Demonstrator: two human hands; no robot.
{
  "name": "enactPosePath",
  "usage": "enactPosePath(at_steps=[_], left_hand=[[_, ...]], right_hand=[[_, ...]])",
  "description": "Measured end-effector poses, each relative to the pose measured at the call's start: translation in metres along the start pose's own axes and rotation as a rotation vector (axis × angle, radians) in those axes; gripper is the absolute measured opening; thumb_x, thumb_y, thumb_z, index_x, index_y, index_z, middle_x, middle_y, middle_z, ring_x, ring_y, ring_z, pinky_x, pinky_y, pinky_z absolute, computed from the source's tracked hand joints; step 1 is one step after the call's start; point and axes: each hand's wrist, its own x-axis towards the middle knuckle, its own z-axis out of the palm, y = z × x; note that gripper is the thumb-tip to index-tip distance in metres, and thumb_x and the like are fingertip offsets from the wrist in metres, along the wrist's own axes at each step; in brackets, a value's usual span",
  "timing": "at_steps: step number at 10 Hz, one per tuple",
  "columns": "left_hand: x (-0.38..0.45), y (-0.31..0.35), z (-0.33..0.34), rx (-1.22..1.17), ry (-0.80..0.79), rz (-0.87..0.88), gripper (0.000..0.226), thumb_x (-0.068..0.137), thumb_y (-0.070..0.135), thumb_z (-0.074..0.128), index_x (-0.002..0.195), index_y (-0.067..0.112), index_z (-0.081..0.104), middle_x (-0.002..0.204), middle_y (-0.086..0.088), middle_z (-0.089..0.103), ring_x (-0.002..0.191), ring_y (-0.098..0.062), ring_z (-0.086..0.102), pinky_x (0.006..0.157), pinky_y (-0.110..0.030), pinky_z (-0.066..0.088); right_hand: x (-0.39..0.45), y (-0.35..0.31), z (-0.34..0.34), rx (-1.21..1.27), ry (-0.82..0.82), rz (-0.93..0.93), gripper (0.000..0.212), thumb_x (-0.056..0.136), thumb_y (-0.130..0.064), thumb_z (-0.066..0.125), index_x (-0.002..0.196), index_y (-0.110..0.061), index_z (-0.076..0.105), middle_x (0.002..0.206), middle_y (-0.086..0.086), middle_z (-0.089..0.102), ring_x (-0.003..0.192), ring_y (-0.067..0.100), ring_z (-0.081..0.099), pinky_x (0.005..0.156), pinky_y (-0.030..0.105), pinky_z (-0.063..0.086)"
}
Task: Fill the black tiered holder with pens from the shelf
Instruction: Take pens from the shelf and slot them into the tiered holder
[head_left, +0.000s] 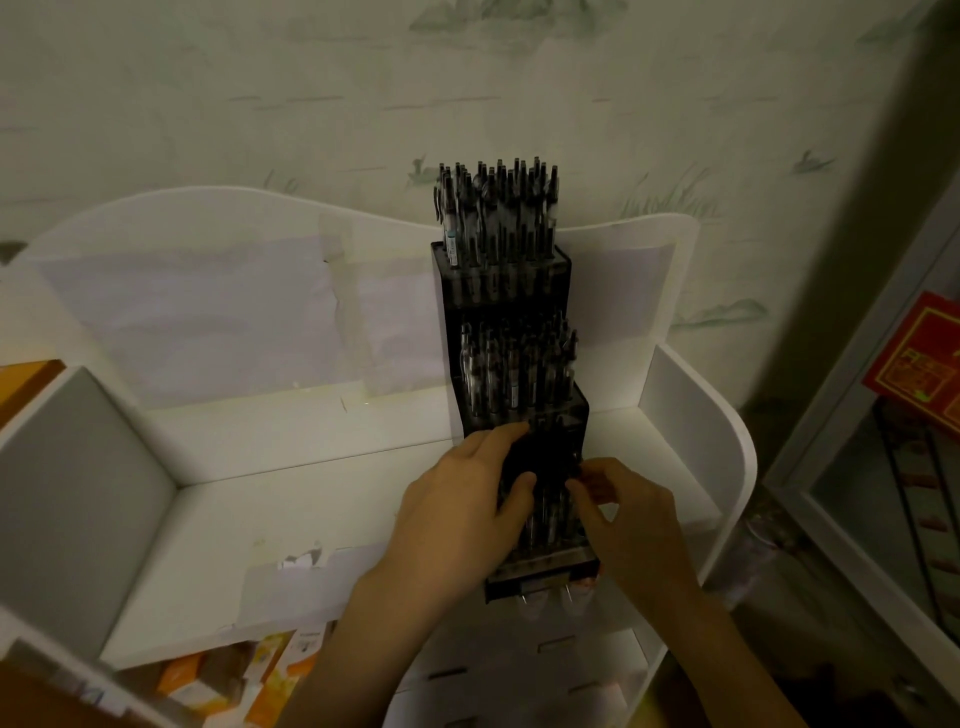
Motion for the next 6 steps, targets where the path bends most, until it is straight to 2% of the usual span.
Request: enactPosePath(at_steps=[1,3,4,5,6], left_hand=[[-0.001,0.0,0.002,0.009,0.009,0.011,0.047,0.096,0.043,0.048,0.142,0.04,0.036,0.139,0.017,0.048,0.114,-0.004,0.053,0.085,-0.022,0.049],[-0.001,-0.001,0.006,0.015,0.017,0.006,0.046,0.096,0.041,0.048,0.141,0.039,0.037,0.136,0.015,0.051,0.114,-0.005,0.053,0.086,-0.021,0.048],[0.001,0.0,0.004,0.011,0.013,0.002,0.046,0.096,0.04,0.048,0.141,0.038,0.037,0.136,0.014,0.051,0.116,-0.006,0.052,0.088,-0.022,0.049],[0.006,0.003,-0.001,0.05,0.051,0.008,0.047,0.096,0.039,0.048,0.142,0.035,0.038,0.137,0.012,0.05,0.118,-0.007,0.051,0.088,-0.02,0.047],[0.008,0.007,-0.002,0.083,0.05,0.0,0.048,0.096,0.037,0.048,0.143,0.033,0.038,0.137,0.011,0.05,0.12,-0.007,0.049,0.091,-0.021,0.046]], right_hand=[[-0.008,0.012,0.006,-0.008,-0.1,0.071,0.014,0.09,-0.02,0.067,0.102,-0.014,0.068,0.087,-0.005,0.071,0.078,0.001,0.066,0.071,0.013,0.055],[-0.006,0.012,0.002,-0.044,-0.126,0.123,0.013,0.089,-0.027,0.068,0.101,-0.021,0.07,0.085,-0.008,0.071,0.076,0.001,0.066,0.068,0.017,0.056],[-0.003,0.008,-0.002,-0.118,-0.111,0.075,0.018,0.088,-0.032,0.069,0.104,-0.024,0.07,0.085,-0.011,0.07,0.075,0.003,0.065,0.065,0.019,0.055],[0.01,-0.008,-0.012,-0.203,-0.008,-0.091,0.03,0.085,-0.035,0.071,0.112,-0.021,0.068,0.092,-0.008,0.069,0.08,0.006,0.061,0.067,0.011,0.044],[0.016,-0.016,-0.019,-0.23,-0.004,-0.168,0.04,0.084,-0.035,0.073,0.12,-0.019,0.065,0.106,-0.002,0.068,0.093,0.013,0.062,0.077,0.021,0.05]])
